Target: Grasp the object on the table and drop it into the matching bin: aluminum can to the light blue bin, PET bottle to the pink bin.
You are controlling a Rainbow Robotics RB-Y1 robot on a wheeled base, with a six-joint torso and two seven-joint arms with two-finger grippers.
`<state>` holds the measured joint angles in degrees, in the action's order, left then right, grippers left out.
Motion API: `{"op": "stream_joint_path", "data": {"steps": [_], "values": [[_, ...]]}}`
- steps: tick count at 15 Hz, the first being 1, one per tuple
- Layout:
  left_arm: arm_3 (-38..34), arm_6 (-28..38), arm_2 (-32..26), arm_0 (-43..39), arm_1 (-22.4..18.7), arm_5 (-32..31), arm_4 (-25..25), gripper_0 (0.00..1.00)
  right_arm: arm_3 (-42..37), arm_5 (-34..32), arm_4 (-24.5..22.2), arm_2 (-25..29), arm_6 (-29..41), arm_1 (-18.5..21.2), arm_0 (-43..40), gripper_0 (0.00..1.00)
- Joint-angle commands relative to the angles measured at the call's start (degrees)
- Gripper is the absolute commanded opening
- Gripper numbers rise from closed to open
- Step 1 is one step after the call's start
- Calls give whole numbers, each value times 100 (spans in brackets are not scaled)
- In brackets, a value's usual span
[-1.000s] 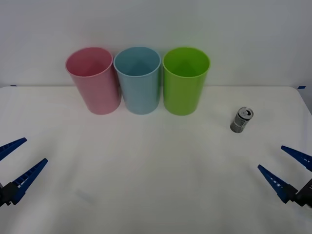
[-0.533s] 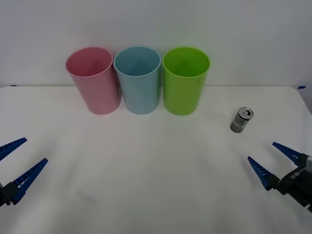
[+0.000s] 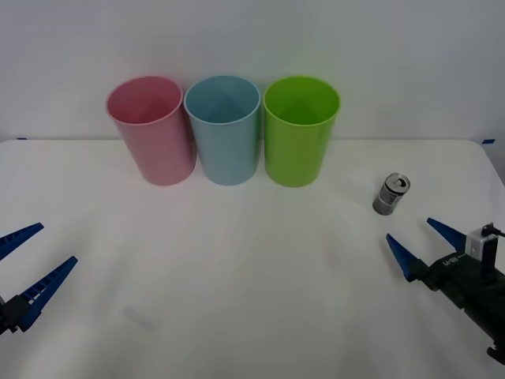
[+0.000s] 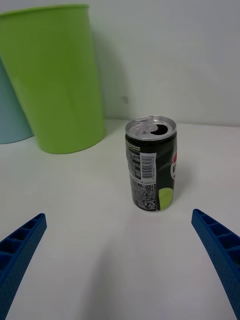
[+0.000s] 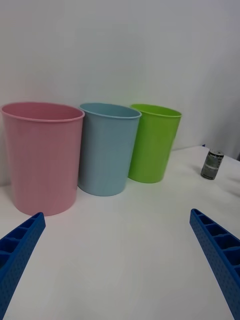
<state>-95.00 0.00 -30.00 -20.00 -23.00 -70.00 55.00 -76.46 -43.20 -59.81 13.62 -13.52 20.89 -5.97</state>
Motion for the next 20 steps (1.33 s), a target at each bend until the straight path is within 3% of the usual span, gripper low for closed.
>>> {"op": "stream_joint_path", "data": {"steps": [1, 20], "values": [[0, 0, 0, 0, 0, 0, 0, 100, 0, 330, -110, -9, -2, -181, 149, 100], [0, 0, 0, 0, 0, 0, 0, 100, 1344, 1508, -321, -96, -248, -726, 1731, 100]]}}
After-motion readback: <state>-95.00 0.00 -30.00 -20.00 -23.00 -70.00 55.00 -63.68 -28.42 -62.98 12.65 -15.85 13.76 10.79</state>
